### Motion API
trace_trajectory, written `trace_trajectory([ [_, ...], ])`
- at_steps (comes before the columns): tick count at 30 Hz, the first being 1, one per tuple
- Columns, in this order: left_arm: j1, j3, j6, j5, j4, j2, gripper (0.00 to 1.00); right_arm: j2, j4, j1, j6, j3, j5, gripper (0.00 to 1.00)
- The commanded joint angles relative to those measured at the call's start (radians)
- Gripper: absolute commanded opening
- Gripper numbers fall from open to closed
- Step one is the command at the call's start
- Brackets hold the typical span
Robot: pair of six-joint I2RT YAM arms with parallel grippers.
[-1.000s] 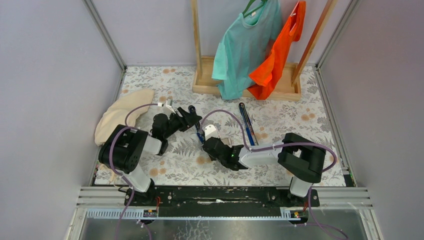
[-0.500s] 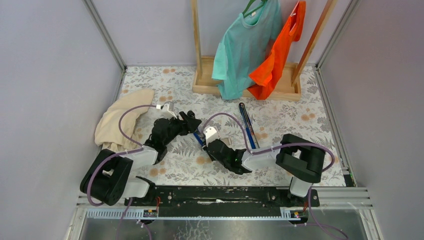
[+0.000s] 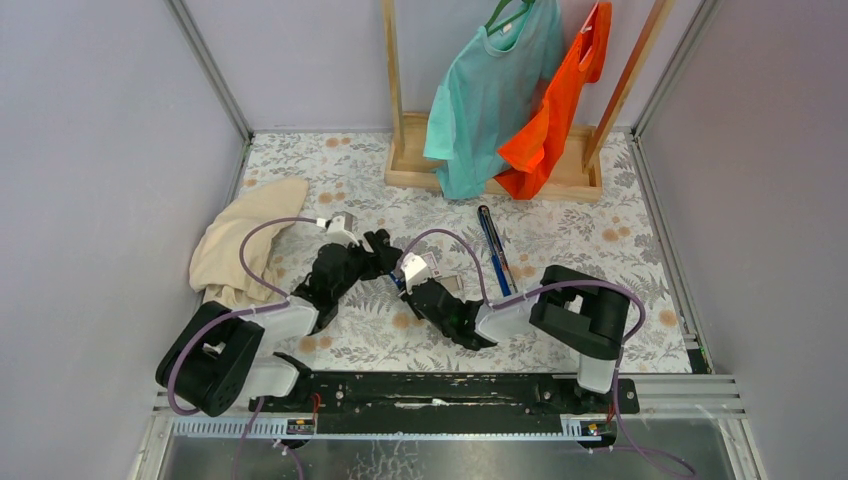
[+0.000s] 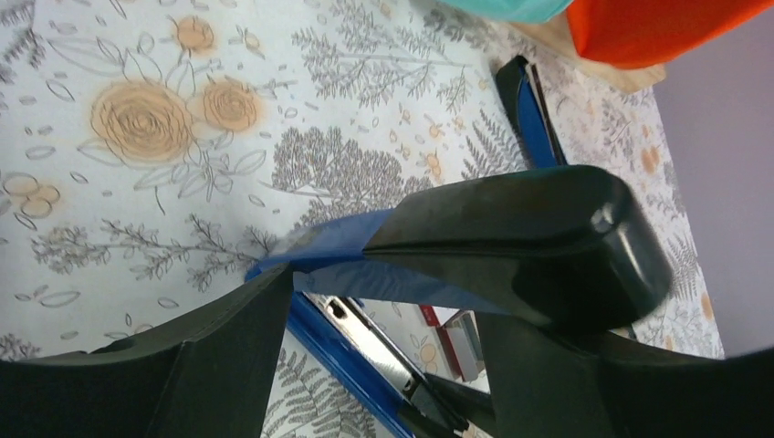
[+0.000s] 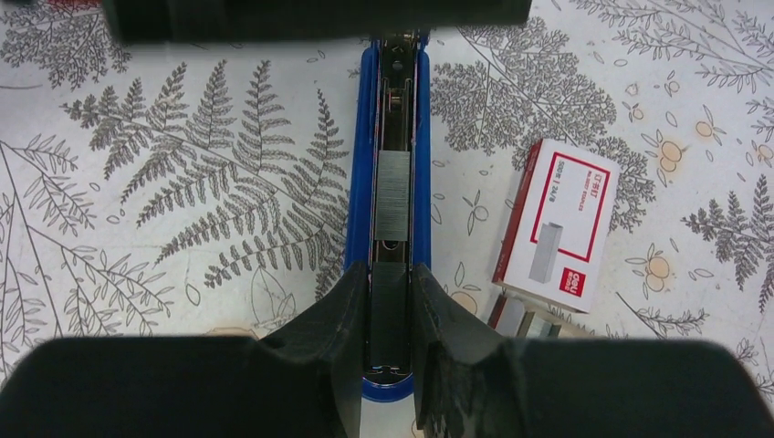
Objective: Load the staples into the stapler
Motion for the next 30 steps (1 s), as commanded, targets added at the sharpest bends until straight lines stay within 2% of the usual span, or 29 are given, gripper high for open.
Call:
trace_trajectory([
  [1, -0.041, -0.018, -0.01, -0.004, -0.048, 0.014, 0.79, 0.033, 0.12, 0.003, -0.059, 0.052, -0.009, 0.04],
  [8, -0.046, -0.016, -0.02, -0.008, -0.055, 0.0, 0.85, 0.04, 0.15, -0.008, -0.047, 0.052, -0.016, 0.03],
  [19, -0.046, -0.049, -0.104, 0.071, -0.117, -0.077, 0.92, 0.077, 0.183, -0.01, -0.009, 0.031, 0.043, 0.03],
  [30, -0.046, -0.106, -0.219, 0.16, -0.04, -0.047, 0.95, 0.102, 0.203, -0.012, -0.002, 0.03, 0.061, 0.04],
])
